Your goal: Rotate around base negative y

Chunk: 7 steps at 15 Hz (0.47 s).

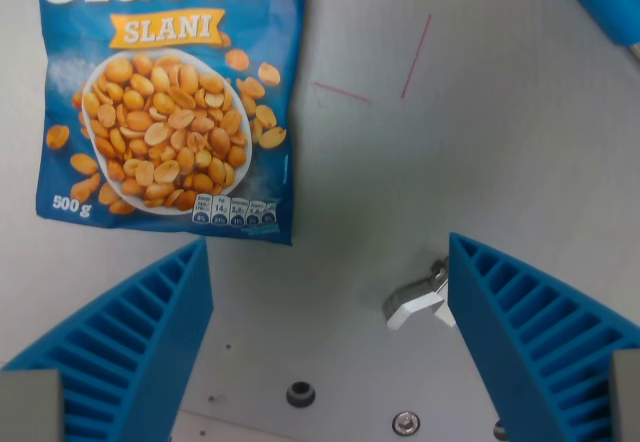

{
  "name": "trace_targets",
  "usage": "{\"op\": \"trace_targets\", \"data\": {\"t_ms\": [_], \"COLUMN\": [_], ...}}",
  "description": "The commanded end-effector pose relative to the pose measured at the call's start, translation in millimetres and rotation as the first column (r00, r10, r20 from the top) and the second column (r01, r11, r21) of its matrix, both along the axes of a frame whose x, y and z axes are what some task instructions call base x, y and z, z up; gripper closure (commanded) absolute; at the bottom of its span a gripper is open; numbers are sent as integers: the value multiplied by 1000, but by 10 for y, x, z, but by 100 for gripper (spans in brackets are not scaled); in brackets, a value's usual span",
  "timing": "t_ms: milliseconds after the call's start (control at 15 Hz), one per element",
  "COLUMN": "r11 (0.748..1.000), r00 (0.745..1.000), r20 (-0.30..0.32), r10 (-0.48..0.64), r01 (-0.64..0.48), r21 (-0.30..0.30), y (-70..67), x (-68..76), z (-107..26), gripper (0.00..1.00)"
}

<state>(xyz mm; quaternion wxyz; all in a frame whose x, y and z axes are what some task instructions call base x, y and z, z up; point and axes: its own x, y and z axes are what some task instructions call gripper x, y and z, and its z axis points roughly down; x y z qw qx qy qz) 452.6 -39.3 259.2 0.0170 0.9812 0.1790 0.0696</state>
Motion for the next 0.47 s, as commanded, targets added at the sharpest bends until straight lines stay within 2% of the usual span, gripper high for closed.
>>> {"op": "trace_targets", "data": {"t_ms": [67, 467], "r11": [1000, 1000], "r00": [958, 932], "r20": [287, 363], "r10": [-1, -2], "r01": [-1, -1], "r21": [7, 7], "y": [-2, -2], "x": [-168, -168], "z": [31, 31], "gripper": [0, 0]}}
